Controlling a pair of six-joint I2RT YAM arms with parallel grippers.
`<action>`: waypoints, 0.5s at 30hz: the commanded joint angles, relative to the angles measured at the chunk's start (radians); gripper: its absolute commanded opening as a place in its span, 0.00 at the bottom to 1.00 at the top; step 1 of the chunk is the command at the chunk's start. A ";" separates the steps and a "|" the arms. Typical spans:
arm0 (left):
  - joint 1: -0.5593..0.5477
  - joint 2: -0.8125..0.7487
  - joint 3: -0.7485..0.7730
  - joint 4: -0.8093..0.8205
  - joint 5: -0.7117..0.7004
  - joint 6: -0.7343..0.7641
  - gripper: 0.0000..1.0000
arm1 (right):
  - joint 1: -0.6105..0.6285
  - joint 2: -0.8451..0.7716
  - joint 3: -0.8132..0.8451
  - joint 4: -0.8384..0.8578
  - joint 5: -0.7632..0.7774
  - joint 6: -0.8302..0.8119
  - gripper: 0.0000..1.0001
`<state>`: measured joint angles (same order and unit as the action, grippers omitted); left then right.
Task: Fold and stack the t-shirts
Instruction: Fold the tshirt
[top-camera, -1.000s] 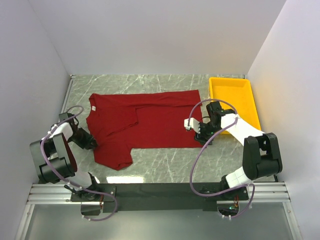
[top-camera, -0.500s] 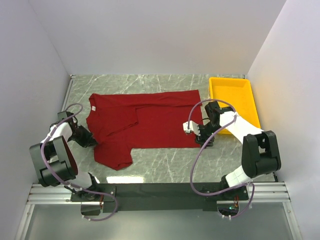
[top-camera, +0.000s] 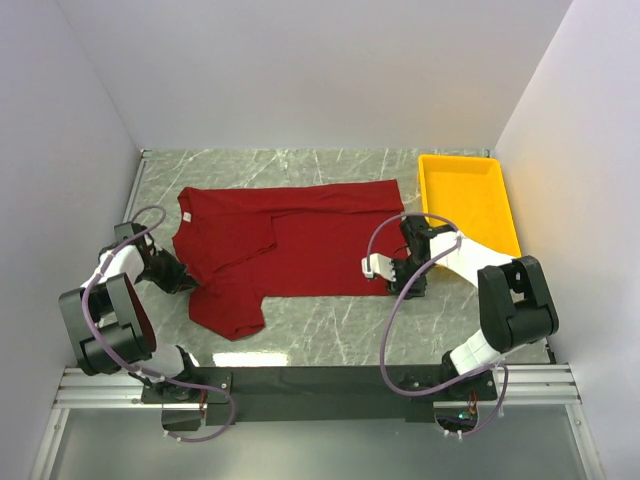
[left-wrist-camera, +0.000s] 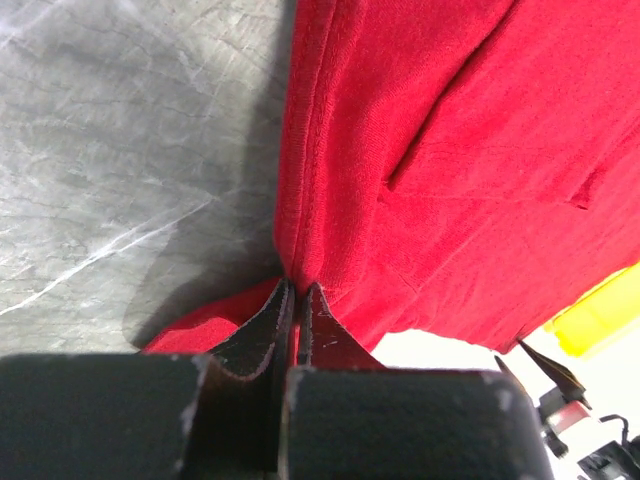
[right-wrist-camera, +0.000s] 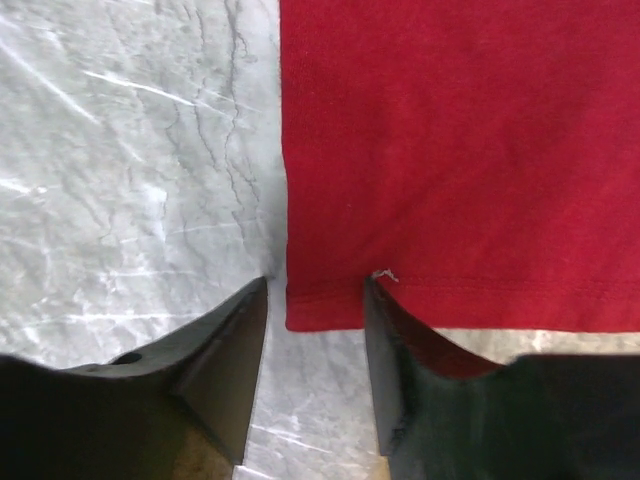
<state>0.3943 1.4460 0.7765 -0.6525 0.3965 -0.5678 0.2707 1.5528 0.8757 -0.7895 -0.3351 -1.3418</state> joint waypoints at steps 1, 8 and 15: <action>0.012 -0.033 0.007 -0.002 0.039 0.017 0.01 | 0.022 -0.002 -0.026 0.072 0.059 0.041 0.48; 0.037 -0.050 -0.006 -0.015 0.057 0.026 0.01 | 0.027 -0.008 -0.032 0.072 0.057 0.088 0.26; 0.058 -0.073 -0.014 -0.038 0.077 0.031 0.01 | -0.011 -0.074 0.028 0.059 0.005 0.176 0.00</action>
<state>0.4412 1.4105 0.7681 -0.6659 0.4397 -0.5606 0.2825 1.5341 0.8585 -0.7193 -0.2974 -1.2190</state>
